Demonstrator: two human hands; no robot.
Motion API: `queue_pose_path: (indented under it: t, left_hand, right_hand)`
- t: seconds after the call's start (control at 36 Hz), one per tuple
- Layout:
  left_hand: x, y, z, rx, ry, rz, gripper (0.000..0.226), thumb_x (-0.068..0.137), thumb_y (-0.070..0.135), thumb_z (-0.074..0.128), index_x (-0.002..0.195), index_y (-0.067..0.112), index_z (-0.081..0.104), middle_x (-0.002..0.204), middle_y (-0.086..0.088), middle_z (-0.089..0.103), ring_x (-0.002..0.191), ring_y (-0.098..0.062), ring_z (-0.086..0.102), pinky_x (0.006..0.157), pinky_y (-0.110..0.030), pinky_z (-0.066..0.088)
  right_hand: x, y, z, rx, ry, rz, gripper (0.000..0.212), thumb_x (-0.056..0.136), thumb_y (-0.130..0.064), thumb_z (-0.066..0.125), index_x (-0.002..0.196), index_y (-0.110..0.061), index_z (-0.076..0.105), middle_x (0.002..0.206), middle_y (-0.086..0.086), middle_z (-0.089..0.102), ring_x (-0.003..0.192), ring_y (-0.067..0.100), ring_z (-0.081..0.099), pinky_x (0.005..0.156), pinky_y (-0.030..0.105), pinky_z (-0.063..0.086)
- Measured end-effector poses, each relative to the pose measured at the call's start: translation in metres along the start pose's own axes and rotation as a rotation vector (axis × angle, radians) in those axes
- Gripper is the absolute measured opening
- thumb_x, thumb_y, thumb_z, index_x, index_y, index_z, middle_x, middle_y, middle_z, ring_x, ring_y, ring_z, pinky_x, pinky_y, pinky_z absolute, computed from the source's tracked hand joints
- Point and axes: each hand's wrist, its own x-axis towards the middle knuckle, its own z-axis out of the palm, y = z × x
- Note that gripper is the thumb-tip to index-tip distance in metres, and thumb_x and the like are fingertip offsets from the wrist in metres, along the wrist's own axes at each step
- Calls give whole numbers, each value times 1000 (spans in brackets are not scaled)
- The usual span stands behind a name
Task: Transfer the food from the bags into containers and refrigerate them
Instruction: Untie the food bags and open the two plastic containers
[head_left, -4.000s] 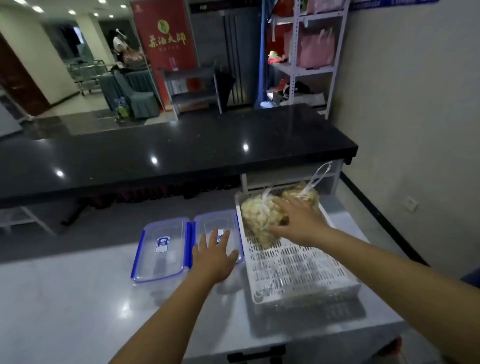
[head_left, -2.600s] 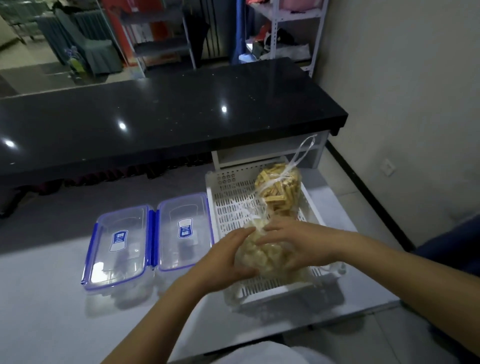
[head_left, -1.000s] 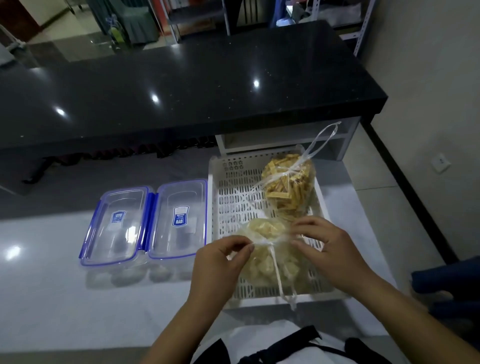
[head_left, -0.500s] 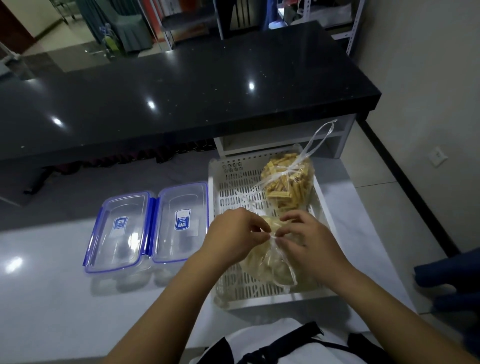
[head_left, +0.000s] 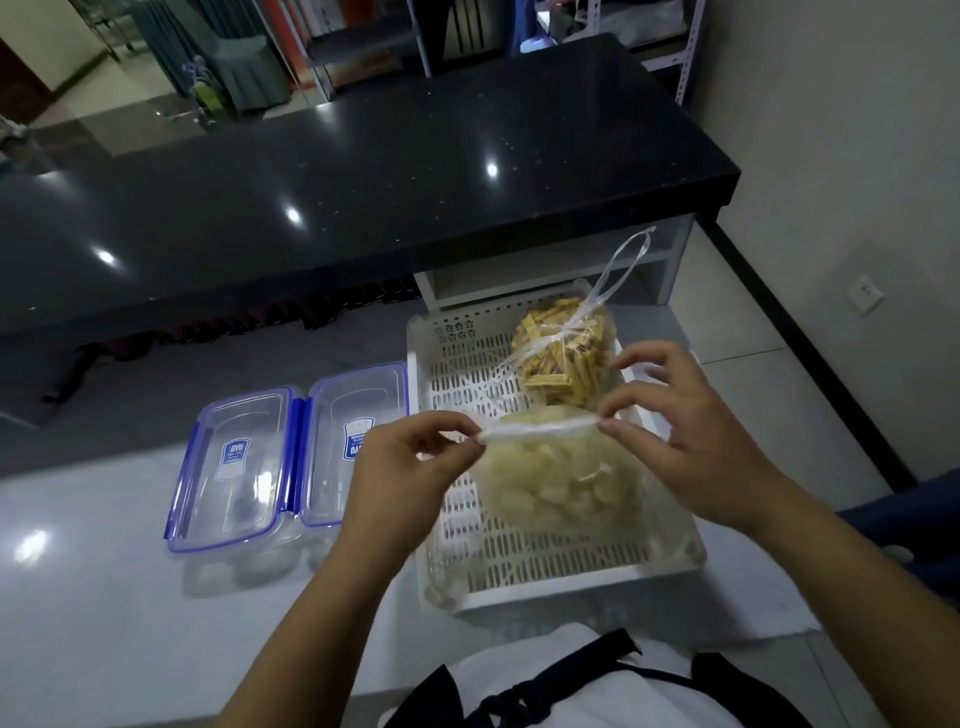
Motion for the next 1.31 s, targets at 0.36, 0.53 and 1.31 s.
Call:
queue_pose_path:
  t: [0.36, 0.53, 1.31]
  left_hand:
    - [-11, 0, 8, 412, -163, 121, 20, 76, 48, 79, 84, 48, 60, 105, 18, 56, 106, -3, 51, 90, -24, 40]
    - [4, 24, 16, 404, -146, 228, 13, 85, 33, 75, 80, 32, 63, 93, 13, 63, 97, -2, 56, 84, -19, 40]
    - [18, 50, -35, -761, -434, -50, 19, 86, 28, 59, 95, 15, 71, 59, 3, 51, 54, -13, 51, 68, -31, 55]
  right_hand:
    - [-14, -1, 27, 22, -153, 80, 13, 83, -31, 78, 90, -34, 67, 126, -21, 49, 122, -4, 38, 106, 30, 36]
    - [-1, -18, 19, 107, -134, 77, 8, 85, -31, 74, 81, -34, 68, 122, -27, 53, 120, -12, 40, 101, 25, 36]
    - [0, -34, -48, 277, 474, 41, 20, 97, -10, 62, 98, -24, 76, 76, -2, 72, 70, 14, 70, 67, 22, 59]
